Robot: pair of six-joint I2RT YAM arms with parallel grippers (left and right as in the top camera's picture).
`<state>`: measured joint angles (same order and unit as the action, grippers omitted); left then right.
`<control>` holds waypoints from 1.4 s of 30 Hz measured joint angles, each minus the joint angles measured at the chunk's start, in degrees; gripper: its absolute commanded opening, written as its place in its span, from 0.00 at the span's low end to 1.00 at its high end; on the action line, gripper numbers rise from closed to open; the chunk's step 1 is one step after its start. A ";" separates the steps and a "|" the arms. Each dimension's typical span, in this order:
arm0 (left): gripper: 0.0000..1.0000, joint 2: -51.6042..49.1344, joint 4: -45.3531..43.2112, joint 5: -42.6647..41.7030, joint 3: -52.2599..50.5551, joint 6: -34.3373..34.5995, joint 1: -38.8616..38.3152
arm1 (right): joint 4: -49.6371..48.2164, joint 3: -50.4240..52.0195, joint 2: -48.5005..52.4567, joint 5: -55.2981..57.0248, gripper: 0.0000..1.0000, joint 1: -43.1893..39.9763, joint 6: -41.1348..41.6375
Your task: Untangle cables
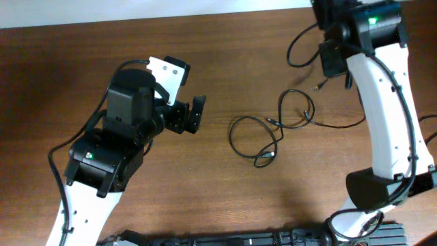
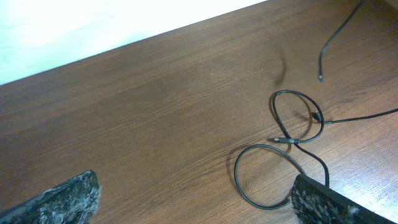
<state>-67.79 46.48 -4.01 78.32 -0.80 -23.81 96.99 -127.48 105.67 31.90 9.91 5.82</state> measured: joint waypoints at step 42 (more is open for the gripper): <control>0.99 0.00 0.00 0.00 0.00 0.00 0.02 | -16.15 0.63 0.48 7.04 0.04 -16.92 -13.42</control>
<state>-67.79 46.48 -4.01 78.32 -0.80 -23.79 80.84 -126.85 106.15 38.94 -7.01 -7.60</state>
